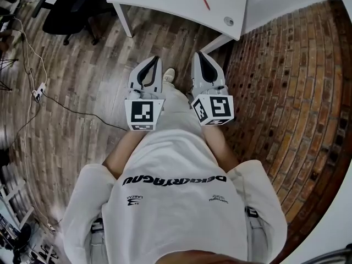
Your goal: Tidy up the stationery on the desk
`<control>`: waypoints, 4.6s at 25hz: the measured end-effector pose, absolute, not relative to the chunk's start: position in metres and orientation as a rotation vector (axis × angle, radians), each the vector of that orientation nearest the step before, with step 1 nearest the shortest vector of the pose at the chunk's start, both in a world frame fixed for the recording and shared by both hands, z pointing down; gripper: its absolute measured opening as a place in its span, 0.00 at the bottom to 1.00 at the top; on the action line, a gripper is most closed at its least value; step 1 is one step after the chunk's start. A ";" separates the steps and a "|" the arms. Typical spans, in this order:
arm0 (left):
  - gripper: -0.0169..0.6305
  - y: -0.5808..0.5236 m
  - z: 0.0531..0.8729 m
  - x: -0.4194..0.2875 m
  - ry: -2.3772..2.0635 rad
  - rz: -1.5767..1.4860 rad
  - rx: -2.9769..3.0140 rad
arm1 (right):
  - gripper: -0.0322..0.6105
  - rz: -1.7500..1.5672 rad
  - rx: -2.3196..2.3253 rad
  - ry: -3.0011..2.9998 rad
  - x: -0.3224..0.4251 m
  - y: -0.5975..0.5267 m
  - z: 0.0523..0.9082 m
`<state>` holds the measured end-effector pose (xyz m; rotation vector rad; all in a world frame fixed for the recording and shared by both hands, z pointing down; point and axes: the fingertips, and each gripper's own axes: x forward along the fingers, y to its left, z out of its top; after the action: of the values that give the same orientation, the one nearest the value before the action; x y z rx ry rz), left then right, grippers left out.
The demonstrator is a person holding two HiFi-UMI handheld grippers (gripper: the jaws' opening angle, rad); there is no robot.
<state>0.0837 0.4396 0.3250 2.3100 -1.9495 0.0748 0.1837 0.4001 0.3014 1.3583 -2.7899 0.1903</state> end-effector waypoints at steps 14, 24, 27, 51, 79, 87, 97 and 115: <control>0.02 0.354 0.330 0.013 -1.977 0.124 2.343 | 0.05 0.185 1.372 -2.826 0.113 0.309 0.313; 0.02 0.197 0.334 -0.045 -1.919 0.180 2.358 | 0.05 0.268 1.501 -2.702 0.068 0.149 0.327; 0.02 0.147 0.334 -0.060 -1.907 0.204 2.364 | 0.05 0.284 1.522 -2.682 0.054 0.101 0.329; 0.02 -0.070 0.402 -0.093 -1.623 0.420 2.359 | 0.05 0.562 1.615 -2.432 0.023 -0.085 0.406; 0.20 -0.246 0.533 -0.119 -1.307 0.635 2.268 | 0.17 0.883 1.734 -2.128 0.005 -0.202 0.538; 0.23 -0.278 0.565 -0.119 -1.240 0.684 2.242 | 0.21 1.004 1.774 -2.043 0.005 -0.224 0.573; 0.25 -0.305 0.613 -0.116 -1.138 0.782 2.211 | 0.23 1.099 1.799 -1.941 -0.002 -0.245 0.613; 0.28 -0.332 0.657 -0.111 -1.003 0.809 2.110 | 0.25 1.184 1.731 -1.838 -0.007 -0.269 0.658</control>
<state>-0.1110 -0.3317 0.6573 2.1102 -1.0025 0.8088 -0.0074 -0.2686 0.6577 1.7306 -1.8383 1.1835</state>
